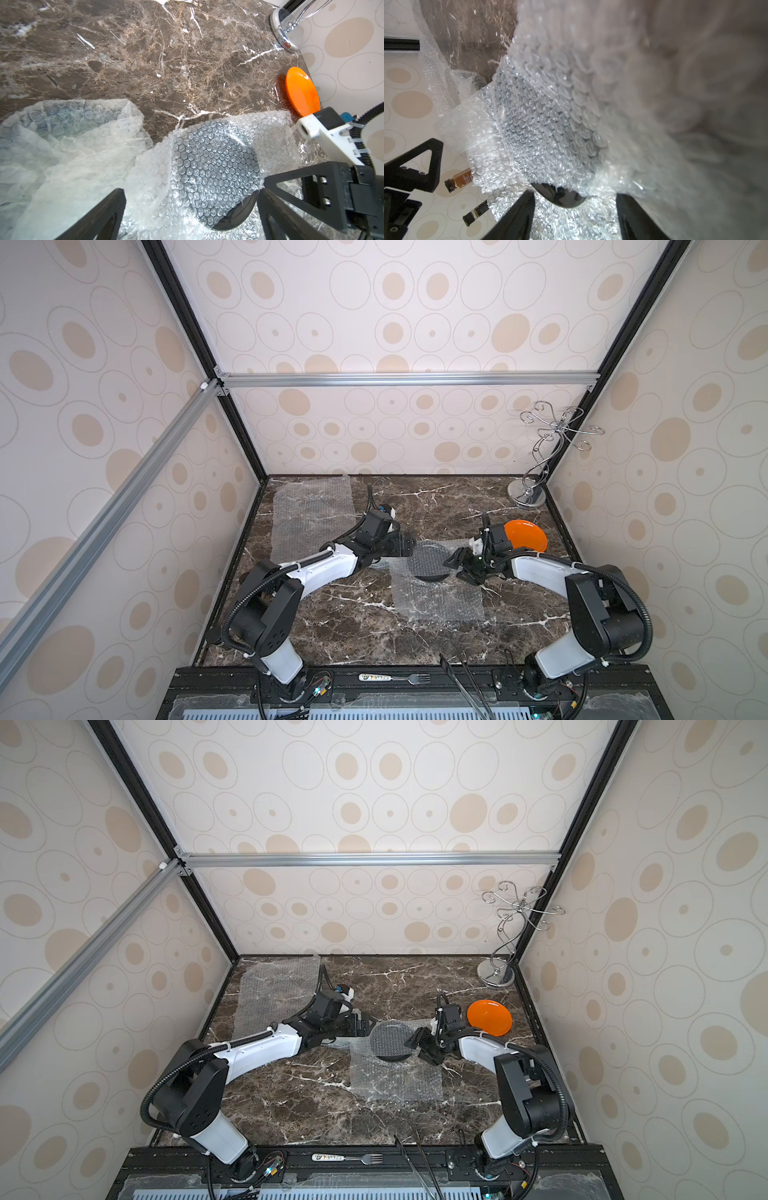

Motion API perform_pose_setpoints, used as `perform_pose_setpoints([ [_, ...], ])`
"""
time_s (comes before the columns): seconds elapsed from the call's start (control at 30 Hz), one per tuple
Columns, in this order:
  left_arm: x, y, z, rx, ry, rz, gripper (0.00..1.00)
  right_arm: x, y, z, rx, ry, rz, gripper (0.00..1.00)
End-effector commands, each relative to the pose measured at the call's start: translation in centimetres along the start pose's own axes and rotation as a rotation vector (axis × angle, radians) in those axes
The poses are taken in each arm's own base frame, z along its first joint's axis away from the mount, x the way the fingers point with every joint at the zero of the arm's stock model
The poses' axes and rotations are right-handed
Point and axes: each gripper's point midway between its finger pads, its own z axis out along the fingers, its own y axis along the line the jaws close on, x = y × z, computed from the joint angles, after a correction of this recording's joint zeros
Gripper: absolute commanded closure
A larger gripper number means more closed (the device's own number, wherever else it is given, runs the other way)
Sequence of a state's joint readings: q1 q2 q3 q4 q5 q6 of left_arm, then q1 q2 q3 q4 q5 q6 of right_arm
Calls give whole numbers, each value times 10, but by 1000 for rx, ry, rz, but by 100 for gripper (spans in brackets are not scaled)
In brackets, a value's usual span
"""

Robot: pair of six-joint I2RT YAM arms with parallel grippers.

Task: Unpack dinner plates from bubble wrap
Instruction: Unwrap the bubble wrap at the center of the board.

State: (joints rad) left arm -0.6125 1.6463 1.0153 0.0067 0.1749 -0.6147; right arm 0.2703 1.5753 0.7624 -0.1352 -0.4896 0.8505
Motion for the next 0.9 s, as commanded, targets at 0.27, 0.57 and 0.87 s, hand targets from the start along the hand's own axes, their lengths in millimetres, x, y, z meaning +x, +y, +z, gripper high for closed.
perform_pose_setpoints([
  [0.27,-7,2,-10,-7,-29,-11,0,-13,20,2,-20,-56,-41,68],
  [0.57,-12,3,-16,-13,-43,-10,0,-28,42,-11,-22,-92,-102,97],
  [0.87,-16,4,-27,-27,-61,-7,0,-48,68,-13,-34,-102,-162,97],
])
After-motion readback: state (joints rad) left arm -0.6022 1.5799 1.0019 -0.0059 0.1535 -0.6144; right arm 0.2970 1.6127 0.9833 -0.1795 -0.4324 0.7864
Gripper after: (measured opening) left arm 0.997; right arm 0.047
